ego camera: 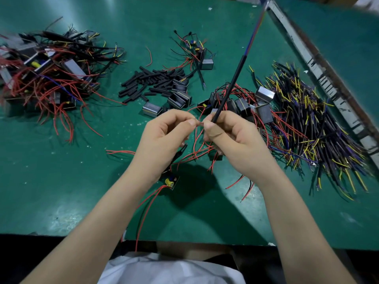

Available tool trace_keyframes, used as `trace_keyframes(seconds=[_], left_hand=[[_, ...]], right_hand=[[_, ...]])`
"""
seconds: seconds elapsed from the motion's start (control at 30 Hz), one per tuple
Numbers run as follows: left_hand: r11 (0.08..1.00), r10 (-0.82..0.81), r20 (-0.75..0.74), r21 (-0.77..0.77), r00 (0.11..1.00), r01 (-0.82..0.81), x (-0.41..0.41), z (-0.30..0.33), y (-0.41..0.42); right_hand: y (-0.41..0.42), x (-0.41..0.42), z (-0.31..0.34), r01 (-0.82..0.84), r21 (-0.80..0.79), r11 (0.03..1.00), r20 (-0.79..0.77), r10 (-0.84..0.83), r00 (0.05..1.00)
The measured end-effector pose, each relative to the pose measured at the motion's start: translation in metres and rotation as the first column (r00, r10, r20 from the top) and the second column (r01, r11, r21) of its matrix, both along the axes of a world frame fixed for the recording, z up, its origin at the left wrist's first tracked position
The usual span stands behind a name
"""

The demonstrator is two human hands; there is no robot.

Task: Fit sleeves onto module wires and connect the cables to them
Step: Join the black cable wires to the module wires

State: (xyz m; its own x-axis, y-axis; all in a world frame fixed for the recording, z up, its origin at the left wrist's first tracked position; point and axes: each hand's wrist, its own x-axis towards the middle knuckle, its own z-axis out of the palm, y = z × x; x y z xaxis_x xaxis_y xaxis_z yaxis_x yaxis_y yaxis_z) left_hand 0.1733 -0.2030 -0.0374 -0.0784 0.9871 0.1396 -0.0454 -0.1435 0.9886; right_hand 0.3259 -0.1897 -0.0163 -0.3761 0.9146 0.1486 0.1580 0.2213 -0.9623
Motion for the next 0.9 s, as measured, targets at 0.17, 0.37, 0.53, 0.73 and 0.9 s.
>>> trace_keyframes(seconds=[0.17,0.37,0.53,0.73,0.9], left_hand=[[0.997,-0.045,-0.148,-0.071,0.988,0.035,-0.001,0.001,0.002],[0.966,-0.223,-0.606,-0.029,0.763,0.259,0.003,0.001,-0.006],[0.992,-0.104,-0.495,0.010,0.863,0.125,0.003,-0.004,-0.005],[0.999,-0.017,-0.141,-0.045,0.990,0.011,-0.007,-0.003,-0.002],[0.996,-0.025,-0.071,-0.084,0.997,0.019,-0.005,-0.005,-0.002]], right_hand=[[0.001,0.002,0.001,0.011,0.273,0.962,0.203,-0.069,0.977],[0.010,0.002,0.012,0.033,0.427,0.904,0.268,-0.161,0.950],[0.009,0.002,0.017,0.213,0.088,0.973,-0.040,-0.210,0.977],[0.001,-0.005,0.003,0.226,-0.298,0.928,-0.320,-0.320,0.892],[-0.004,-0.015,-0.013,0.152,-0.397,0.905,-0.386,-0.315,0.867]])
